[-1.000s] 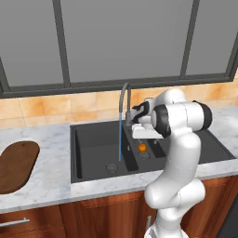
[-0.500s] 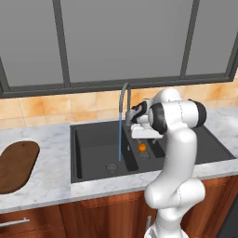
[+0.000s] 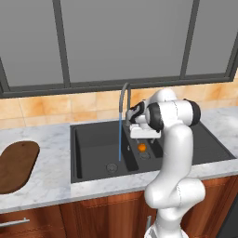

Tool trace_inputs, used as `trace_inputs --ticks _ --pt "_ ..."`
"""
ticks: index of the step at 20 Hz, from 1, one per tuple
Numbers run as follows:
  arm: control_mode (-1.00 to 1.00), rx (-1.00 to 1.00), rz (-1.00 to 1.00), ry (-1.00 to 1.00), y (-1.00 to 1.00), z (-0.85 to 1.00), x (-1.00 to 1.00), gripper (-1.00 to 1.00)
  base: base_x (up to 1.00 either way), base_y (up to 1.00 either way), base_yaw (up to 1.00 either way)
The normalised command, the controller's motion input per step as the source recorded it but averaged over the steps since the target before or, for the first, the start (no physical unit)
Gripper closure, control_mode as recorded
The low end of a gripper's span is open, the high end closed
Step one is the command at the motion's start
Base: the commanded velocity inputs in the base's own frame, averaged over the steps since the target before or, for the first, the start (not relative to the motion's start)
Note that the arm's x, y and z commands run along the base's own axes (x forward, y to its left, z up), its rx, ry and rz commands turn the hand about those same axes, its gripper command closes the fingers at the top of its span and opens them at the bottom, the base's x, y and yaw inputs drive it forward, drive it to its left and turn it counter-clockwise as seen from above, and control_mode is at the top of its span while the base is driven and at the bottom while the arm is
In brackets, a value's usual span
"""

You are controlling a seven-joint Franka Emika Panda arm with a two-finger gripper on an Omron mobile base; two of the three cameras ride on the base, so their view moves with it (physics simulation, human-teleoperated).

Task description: Pick the tangerine from the sink and place it on the cutting board to airdry. Then turn off the sink faucet.

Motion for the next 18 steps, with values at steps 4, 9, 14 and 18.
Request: trace_inputs --ticks 4,9,14,18 --pt "-1.0 0.0 0.0 0.01 0.0 -0.19 0.17 -1.0 0.0 0.0 0.0" --pt "-1.0 0.0 0.0 0.01 0.0 -0.2 0.14 -1.0 0.0 0.0 0.0" --pt "-1.0 0.0 0.0 0.0 0.0 -0.21 0.11 -1.0 0.0 0.0 0.0" --pt "-1.0 0.0 0.0 0.0 0.0 -0.2 0.04 -1.0 0.0 0.0 0.0"
